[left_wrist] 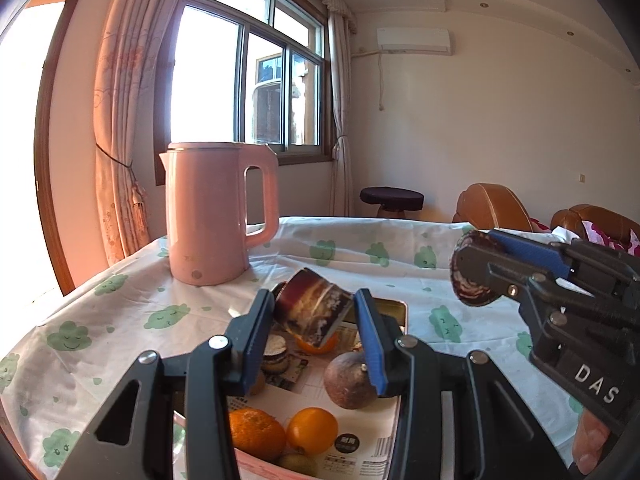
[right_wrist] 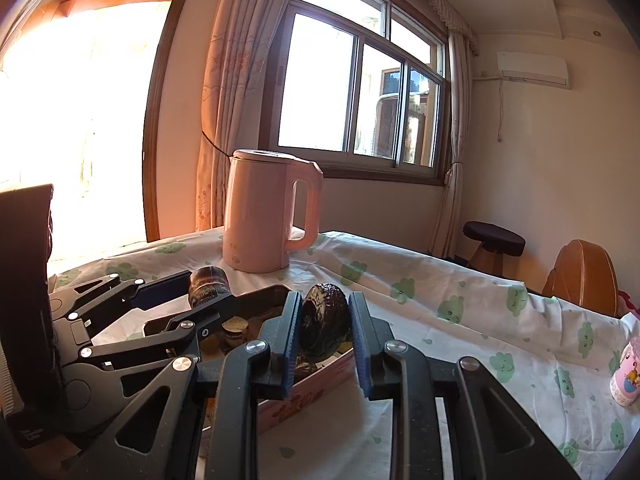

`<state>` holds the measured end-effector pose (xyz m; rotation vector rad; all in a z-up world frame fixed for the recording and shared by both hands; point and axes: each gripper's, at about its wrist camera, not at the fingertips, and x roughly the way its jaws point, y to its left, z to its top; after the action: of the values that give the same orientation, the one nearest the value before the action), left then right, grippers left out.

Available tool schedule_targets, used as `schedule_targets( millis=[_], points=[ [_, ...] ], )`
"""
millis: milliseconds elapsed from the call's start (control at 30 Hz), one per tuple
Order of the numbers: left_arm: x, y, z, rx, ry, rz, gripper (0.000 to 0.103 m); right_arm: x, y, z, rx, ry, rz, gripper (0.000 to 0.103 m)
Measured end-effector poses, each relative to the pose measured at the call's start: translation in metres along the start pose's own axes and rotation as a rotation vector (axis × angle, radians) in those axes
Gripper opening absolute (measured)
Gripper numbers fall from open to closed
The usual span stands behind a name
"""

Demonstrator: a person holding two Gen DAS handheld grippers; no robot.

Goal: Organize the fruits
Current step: 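Carry the striped fruit over the tin with the left tool while the right tool carries the dark fruit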

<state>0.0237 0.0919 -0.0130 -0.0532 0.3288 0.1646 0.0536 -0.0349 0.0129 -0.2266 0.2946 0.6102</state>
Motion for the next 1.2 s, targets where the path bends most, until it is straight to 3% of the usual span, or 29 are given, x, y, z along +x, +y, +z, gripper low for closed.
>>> schedule_targets(
  millis=[1200],
  points=[
    [0.017, 0.049, -0.003, -0.034, 0.07, 0.082, 0.044, 0.029, 0.04, 0.001, -0.028, 0.043, 0.069, 0.026]
  ],
)
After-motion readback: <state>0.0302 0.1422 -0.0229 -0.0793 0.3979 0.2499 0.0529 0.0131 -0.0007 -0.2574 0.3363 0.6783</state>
